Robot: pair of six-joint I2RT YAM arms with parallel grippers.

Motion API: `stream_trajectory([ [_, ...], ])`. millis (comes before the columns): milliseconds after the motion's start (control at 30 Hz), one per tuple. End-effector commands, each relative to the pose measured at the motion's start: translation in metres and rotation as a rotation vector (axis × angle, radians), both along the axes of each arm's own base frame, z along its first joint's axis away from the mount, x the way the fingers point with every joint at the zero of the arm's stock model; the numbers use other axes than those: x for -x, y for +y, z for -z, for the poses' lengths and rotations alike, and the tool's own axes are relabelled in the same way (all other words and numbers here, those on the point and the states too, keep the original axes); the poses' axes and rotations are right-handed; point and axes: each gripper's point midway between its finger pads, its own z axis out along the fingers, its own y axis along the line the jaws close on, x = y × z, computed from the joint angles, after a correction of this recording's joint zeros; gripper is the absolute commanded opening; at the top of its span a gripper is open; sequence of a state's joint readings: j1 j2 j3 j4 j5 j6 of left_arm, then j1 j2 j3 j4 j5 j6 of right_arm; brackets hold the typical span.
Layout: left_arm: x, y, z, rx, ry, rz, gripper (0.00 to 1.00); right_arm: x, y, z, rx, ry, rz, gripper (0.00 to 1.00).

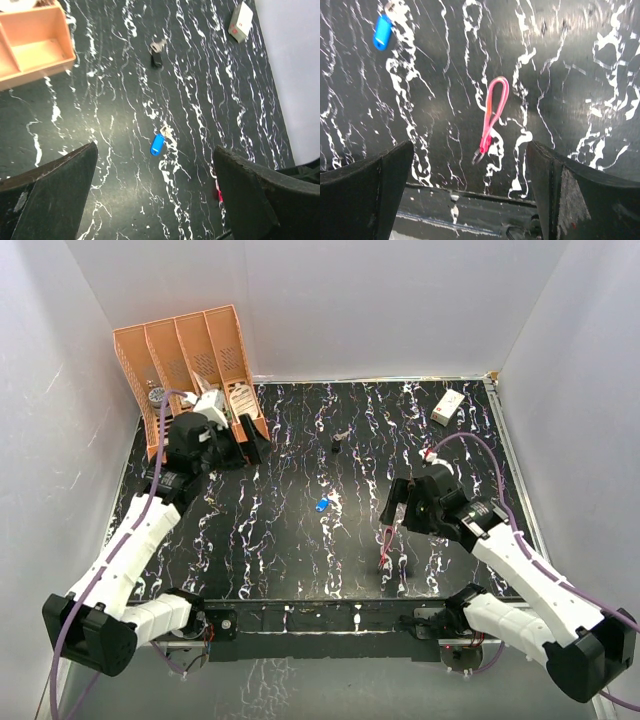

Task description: Put the keys on the keyring

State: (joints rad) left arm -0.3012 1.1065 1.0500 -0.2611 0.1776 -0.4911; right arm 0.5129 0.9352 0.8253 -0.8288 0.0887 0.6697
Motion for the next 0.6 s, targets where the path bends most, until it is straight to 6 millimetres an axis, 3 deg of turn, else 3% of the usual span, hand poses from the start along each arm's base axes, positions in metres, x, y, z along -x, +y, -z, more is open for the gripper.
stream_trajectory([
  [0, 0.016, -0.02, 0.015, -0.018, 0.037, 0.048, 0.99, 0.022, 0.002, 0.015, -0.042, 0.06, 0.004, 0.94],
  [200, 0.026, -0.047, 0.024, -0.065, 0.049, 0.09, 0.99, 0.035, 0.008, 0.034, -0.063, 0.115, -0.027, 0.93],
  [567, 0.029, -0.068, 0.017, -0.101, 0.023, 0.127, 0.93, 0.028, 0.029, 0.056, -0.07, 0.156, -0.058, 0.8],
])
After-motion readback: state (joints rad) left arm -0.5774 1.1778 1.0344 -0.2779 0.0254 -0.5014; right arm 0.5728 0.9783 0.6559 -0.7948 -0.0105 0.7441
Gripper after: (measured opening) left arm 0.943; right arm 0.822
